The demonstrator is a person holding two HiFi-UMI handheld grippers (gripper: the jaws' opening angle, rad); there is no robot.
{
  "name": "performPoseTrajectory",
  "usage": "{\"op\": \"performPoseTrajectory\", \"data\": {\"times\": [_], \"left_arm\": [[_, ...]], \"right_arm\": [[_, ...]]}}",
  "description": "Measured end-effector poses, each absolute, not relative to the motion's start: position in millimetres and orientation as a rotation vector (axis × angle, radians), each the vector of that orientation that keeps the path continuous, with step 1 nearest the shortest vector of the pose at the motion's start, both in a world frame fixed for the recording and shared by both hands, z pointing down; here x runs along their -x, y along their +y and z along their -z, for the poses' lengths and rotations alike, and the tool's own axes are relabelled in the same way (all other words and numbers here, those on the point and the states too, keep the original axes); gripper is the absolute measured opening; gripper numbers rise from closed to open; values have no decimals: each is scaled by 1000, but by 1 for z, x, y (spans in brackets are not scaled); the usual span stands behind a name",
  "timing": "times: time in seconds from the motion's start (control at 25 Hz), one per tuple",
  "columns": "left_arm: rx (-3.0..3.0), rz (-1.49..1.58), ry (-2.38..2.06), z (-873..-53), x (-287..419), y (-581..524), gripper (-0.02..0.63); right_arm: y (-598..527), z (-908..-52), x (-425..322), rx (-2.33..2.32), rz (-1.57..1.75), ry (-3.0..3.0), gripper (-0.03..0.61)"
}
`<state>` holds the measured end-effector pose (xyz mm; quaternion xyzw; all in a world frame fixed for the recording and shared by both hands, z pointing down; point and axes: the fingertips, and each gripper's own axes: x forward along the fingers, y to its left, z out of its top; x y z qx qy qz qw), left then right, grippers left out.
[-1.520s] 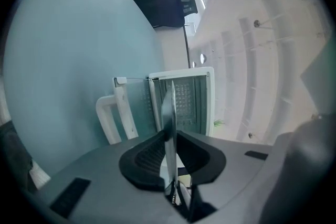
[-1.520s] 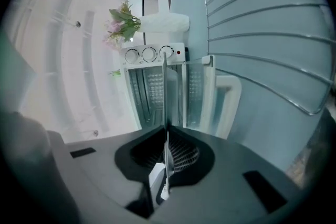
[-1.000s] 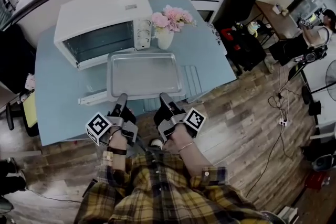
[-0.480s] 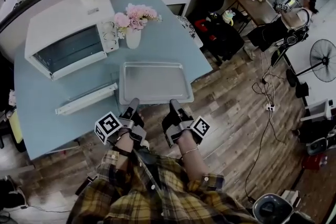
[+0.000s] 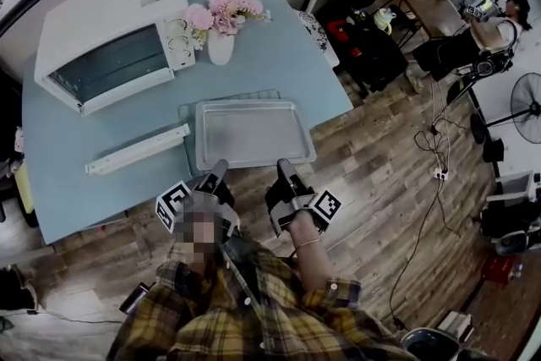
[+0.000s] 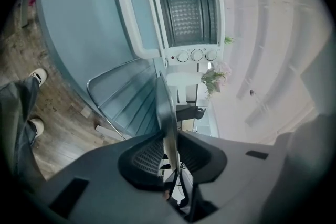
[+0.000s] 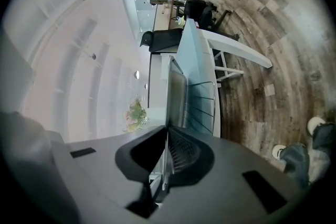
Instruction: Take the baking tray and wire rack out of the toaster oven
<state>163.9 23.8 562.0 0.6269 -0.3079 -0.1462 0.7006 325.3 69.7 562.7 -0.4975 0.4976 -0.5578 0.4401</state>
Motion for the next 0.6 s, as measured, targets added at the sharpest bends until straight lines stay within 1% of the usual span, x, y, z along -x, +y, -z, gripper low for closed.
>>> {"op": "performPoseTrajectory", "data": {"times": [0.36, 0.6], "left_arm": [[-1351, 330, -726, -587, -145, 28, 74], [-1251, 271, -751, -612, -133, 40, 67]], "right_arm": [[57, -583, -310, 1228, 1453, 1275, 15], [62, -608, -303, 1256, 1501, 1192, 15]]}}
